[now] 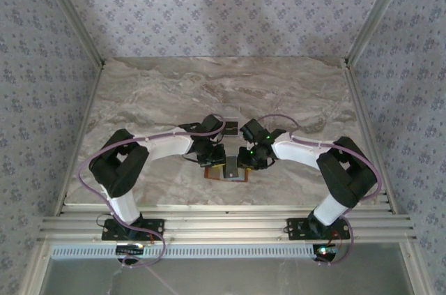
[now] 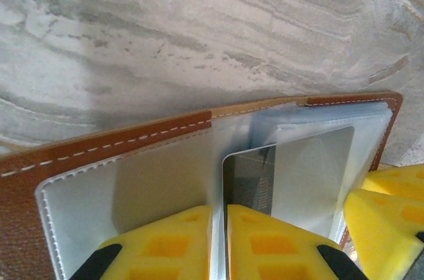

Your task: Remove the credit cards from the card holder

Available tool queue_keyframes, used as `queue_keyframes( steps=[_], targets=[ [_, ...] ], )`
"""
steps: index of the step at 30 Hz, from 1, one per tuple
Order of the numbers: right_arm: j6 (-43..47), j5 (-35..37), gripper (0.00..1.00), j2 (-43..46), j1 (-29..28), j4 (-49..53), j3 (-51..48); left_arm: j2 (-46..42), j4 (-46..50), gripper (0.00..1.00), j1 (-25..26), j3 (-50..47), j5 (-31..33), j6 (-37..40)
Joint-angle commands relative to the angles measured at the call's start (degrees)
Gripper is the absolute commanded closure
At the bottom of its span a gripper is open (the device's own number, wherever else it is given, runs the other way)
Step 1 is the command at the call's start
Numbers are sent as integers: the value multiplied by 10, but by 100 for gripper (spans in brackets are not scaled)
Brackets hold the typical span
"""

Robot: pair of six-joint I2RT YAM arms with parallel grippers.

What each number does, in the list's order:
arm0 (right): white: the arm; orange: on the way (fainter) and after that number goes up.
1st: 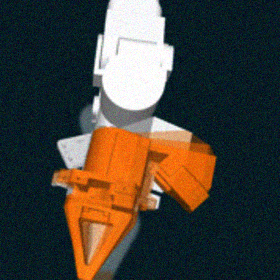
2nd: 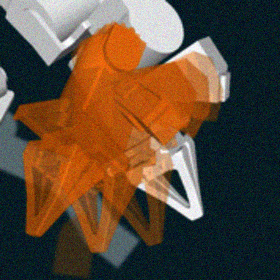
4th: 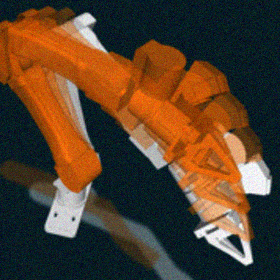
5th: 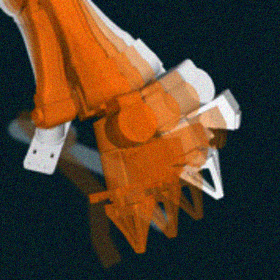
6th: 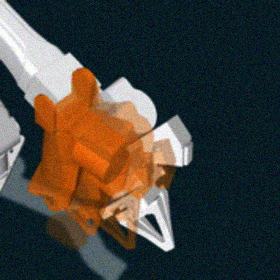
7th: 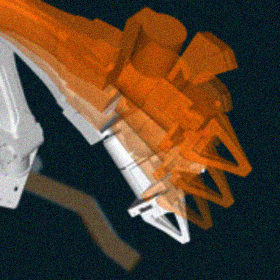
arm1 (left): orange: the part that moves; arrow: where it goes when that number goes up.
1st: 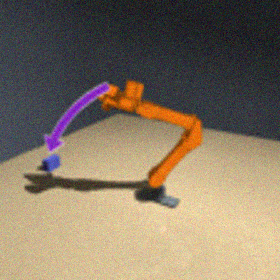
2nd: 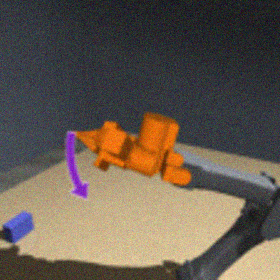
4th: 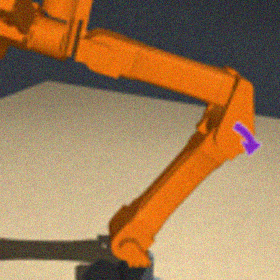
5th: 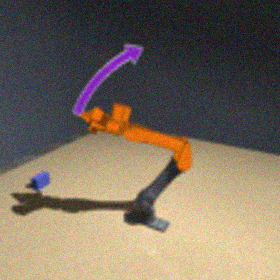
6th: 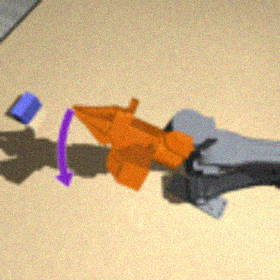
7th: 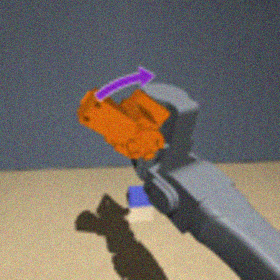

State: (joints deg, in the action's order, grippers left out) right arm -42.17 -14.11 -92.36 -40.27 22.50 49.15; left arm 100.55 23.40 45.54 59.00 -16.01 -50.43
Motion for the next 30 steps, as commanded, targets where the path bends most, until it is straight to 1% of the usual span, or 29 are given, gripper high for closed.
queue_keyframes(
  steps=[1, 6, 9, 12, 20, 28, 30],
  targets=[
    [6, 21, 79, 6, -2, 32, -13, -32, 14, 84, 3, 2, 10, 3],
    [6, 18, 79, 6, -2, 31, -13, -54, -48, 81, -5, -19, -23, -22],
    [6, 17, 79, 7, -3, 31, -13, -58, -97, 78, -13, -43, -53, -42],
    [6, 18, 79, 6, -3, 31, -13, -53, -128, 76, -18, -58, -70, -54],
    [7, 18, 79, 6, -3, 33, -11, -41, -149, 76, -26, -88, -71, -69],
    [6, 18, 79, 4, -4, 33, -11, -33, -143, 76, -32, -98, -67, -64],
    [5, 18, 79, 3, -4, 33, -12, -29, -154, 76, -32, -102, -71, -63]
  ],
)
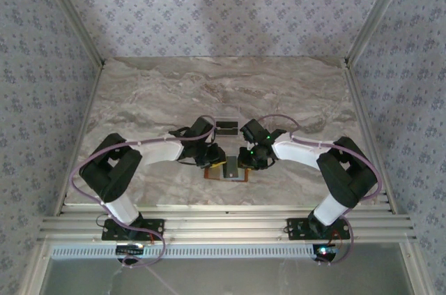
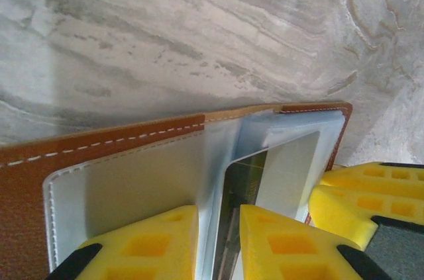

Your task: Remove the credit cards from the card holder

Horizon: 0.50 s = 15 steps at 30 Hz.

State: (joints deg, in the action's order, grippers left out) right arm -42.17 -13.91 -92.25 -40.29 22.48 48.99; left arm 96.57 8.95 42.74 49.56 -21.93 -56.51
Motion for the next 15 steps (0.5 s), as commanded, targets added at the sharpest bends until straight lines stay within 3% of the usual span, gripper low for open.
queue_keyframes(
  steps=[1, 15],
  targets=[
    [6, 16, 79, 2, -3, 33, -11, 12, -23, 76, -5, -12, -17, -6],
    [8, 15, 79, 1, -3, 33, -12, 35, -145, 79, -11, -45, -78, -35]
  ],
)
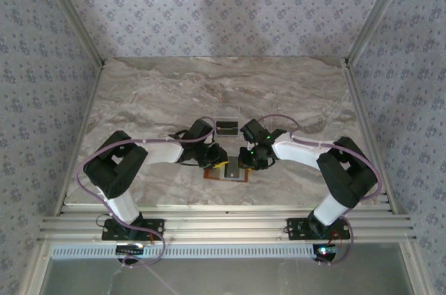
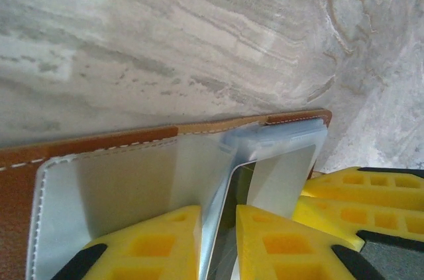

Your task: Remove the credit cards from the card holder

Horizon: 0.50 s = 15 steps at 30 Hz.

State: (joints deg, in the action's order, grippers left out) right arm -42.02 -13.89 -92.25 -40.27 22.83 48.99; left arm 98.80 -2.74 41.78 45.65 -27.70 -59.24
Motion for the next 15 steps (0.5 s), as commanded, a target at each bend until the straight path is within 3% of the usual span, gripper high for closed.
queue_keyframes(
  steps=[1, 15],
  targets=[
    [6, 14, 79, 1, -3, 28, -13, 11, -30, 79, -3, -8, -20, -9],
    [5, 12, 83, -3, -5, 25, -14, 20, -62, 88, -7, -31, -30, -24]
  ],
)
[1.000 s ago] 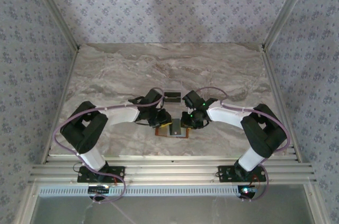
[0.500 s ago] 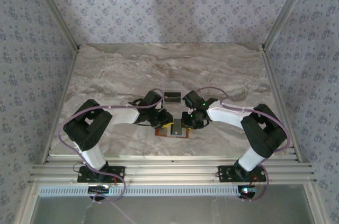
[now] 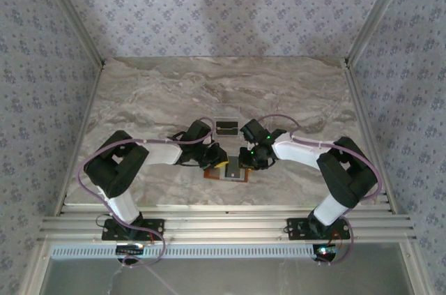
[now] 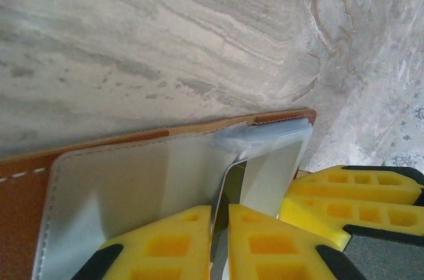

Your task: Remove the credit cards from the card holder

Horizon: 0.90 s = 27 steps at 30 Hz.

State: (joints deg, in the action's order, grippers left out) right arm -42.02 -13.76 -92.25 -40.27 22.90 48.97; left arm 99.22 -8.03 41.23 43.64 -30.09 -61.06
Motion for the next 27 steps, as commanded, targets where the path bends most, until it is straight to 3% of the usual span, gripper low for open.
queue_keyframes(
  steps=[1, 13, 27],
  targets=[
    [5, 12, 83, -2, -5, 25, -13, 15, -4, 89, -2, -11, -4, -5],
    [5, 18, 83, 0, -3, 30, -15, -34, 61, 91, -23, -19, 14, 42],
    [7, 16, 83, 1, -4, 36, -7, -95, 220, 93, -25, 38, 72, 183]
  ],
)
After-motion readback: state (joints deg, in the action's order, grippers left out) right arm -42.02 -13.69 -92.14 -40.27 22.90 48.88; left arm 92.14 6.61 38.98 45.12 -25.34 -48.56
